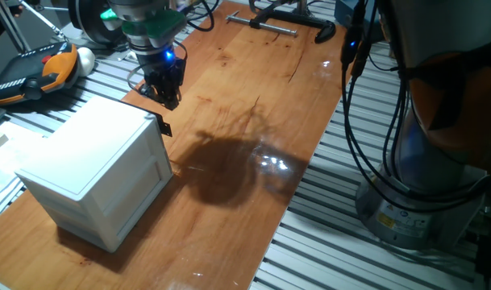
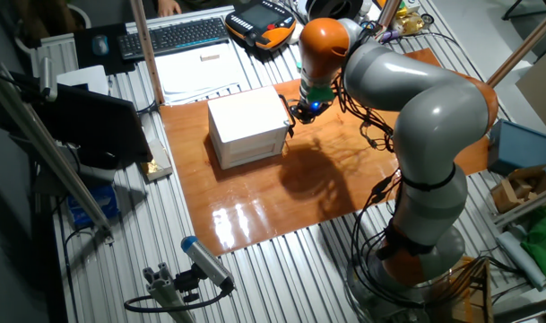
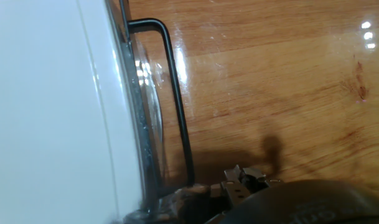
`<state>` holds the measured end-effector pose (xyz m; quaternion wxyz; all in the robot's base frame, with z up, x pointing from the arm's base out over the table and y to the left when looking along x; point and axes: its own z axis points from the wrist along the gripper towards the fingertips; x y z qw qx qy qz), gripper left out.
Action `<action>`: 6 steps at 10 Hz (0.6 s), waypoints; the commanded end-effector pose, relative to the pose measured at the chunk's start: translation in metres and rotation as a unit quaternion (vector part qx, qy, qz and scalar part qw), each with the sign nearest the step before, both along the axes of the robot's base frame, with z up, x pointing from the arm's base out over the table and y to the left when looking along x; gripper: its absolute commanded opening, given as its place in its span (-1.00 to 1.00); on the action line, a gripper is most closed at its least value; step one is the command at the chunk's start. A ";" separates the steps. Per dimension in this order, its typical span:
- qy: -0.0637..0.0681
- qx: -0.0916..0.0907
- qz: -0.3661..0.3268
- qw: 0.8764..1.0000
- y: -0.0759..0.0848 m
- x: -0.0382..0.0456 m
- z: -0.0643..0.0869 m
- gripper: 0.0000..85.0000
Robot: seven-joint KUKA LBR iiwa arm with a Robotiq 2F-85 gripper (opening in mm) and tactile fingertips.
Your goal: Grasp the handle and open the drawer
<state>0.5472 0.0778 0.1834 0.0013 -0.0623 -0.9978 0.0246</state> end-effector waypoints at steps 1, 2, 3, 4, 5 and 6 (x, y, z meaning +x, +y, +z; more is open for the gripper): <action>0.000 0.002 -0.001 1.000 -0.001 0.0011 0.000 -0.98; 0.000 0.007 -0.003 1.000 -0.001 0.0015 0.000 -0.98; -0.001 0.007 -0.003 1.000 -0.001 0.0017 0.000 -0.98; -0.001 0.004 0.001 1.000 -0.002 0.0021 0.000 -0.98; -0.001 0.003 0.002 1.000 -0.002 0.0020 0.001 -0.98; -0.001 0.005 0.003 1.000 -0.002 0.0023 0.001 -0.98</action>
